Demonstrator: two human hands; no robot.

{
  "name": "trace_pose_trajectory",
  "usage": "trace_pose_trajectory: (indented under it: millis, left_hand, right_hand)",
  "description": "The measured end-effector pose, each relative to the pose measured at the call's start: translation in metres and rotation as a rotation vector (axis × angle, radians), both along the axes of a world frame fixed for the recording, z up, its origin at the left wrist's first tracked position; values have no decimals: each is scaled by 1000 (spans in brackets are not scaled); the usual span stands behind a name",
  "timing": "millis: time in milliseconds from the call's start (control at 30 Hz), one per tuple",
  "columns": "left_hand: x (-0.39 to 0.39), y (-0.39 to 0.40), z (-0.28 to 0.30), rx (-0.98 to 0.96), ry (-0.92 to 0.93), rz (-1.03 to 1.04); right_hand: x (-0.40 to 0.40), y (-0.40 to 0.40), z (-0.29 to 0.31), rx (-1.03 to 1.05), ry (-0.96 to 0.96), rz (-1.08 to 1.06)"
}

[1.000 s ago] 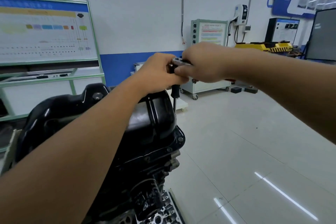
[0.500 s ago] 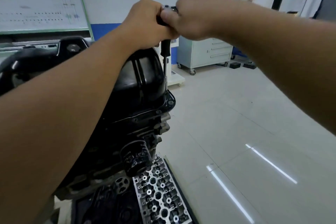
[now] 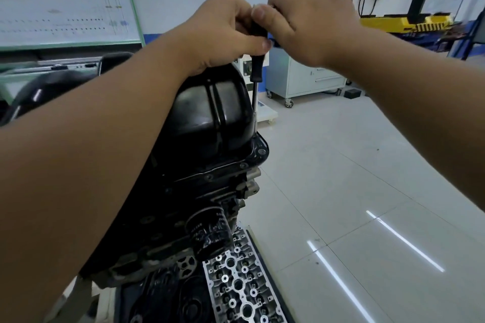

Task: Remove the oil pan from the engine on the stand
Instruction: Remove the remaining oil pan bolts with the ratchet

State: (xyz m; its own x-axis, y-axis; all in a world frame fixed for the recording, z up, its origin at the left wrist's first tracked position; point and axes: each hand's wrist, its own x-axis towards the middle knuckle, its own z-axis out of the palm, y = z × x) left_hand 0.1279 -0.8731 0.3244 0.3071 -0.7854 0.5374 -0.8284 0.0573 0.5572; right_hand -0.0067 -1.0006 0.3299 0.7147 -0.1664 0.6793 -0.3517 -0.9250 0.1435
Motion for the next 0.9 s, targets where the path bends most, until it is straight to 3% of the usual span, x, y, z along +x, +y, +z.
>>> trace_pose_trajectory:
  millis: [133,233,367,467,533,633,700,800,900]
  left_hand:
    - [-1,-9,0,-70,-19,189]
    - [-3,-12,-1,-42,19,153]
    - [3,-3,0,-13,103,-8]
    - [6,1,1,-14,108,-15]
    - [5,-3,0,-28,63,56]
    - [0,-9,-1,-46,14,168]
    - [1,-7,0,-39,40,133]
    - [3,2,2,-14,138,13]
    - [3,4,2,-20,165,-6]
  right_hand:
    - [-13,11,29,213,223,47]
    - [-21,8,49,385,355,80]
    - [-10,8,47,224,289,84]
    - [-4,9,42,118,188,49]
    - [-2,11,46,187,221,47]
    - [-5,18,60,449,385,85]
    - [-6,16,65,466,409,119]
    - [-1,10,56,299,278,67]
    - [9,12,40,267,110,90]
